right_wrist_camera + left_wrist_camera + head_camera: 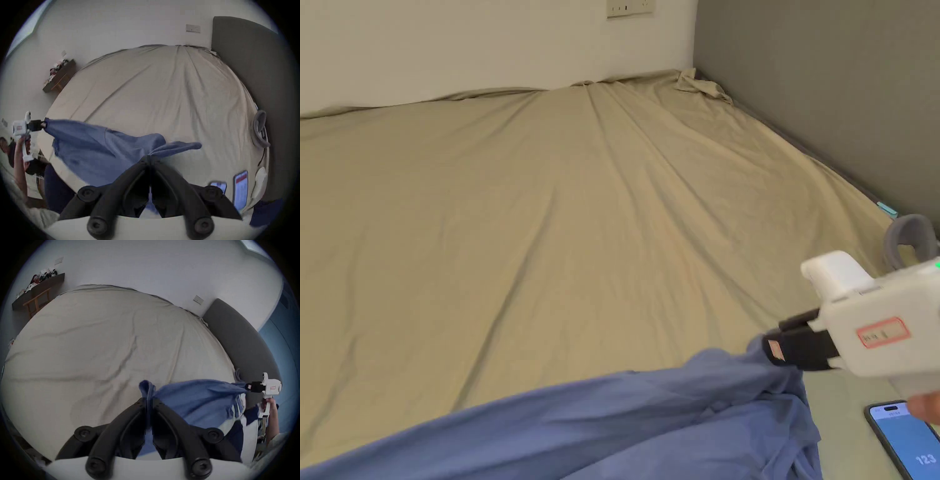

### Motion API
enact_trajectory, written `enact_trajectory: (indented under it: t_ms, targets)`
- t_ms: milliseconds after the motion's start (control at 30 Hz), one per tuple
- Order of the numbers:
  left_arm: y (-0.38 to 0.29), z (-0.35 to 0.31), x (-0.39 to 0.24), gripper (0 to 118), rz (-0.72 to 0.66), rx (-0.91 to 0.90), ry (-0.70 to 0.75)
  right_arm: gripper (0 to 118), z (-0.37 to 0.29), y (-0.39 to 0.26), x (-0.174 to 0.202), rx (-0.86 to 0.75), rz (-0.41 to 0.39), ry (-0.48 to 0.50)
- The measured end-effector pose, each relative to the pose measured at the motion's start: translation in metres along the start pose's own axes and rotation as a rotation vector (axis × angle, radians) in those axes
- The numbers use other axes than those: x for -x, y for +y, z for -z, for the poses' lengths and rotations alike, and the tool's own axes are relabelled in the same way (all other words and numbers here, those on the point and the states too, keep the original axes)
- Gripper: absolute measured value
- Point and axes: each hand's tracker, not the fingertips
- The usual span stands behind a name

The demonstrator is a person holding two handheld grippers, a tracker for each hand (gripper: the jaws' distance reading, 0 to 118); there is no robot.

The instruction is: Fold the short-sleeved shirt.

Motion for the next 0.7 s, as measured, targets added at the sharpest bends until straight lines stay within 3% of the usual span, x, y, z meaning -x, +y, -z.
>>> enact_trajectory:
  t_ms: [133, 233, 467, 533, 633, 667, 700]
  targets:
    - [-0.042, -0.006, -0.003, 5, 0.135, 0.124, 0.150, 3, 0.005, -0.053, 0.006, 0.044, -0.003, -0.044]
    - [-0.068, 0.009, 0.005, 5, 0.076, 0.180, 0.095, 3, 0.031, -0.082, 0.003, 0.141, 0.061, -0.051]
    - [-0.098, 0.073, 0.038, 5, 0.037, 0.280, 0.159, 3, 0.122, -0.122, -0.009, 0.348, -0.011, -0.135]
    - [-0.099, 0.076, 0.038, 5, 0.029, 0.255, 0.171, 3, 0.122, -0.119, -0.008, 0.272, -0.011, -0.132]
    - [-0.098, 0.074, 0.024, 6, 0.061, 0.246, 0.217, 4, 0.120, -0.118, -0.005, 0.290, -0.011, -0.149]
    - [-0.100, 0.073, 0.021, 11, 0.076, 0.236, 0.239, 7, 0.118, -0.119, -0.005, 0.281, -0.021, -0.155]
    - [-0.099, 0.065, 0.010, 34, 0.088, 0.225, 0.253, 17, 0.115, -0.119, -0.005, 0.276, -0.035, -0.155]
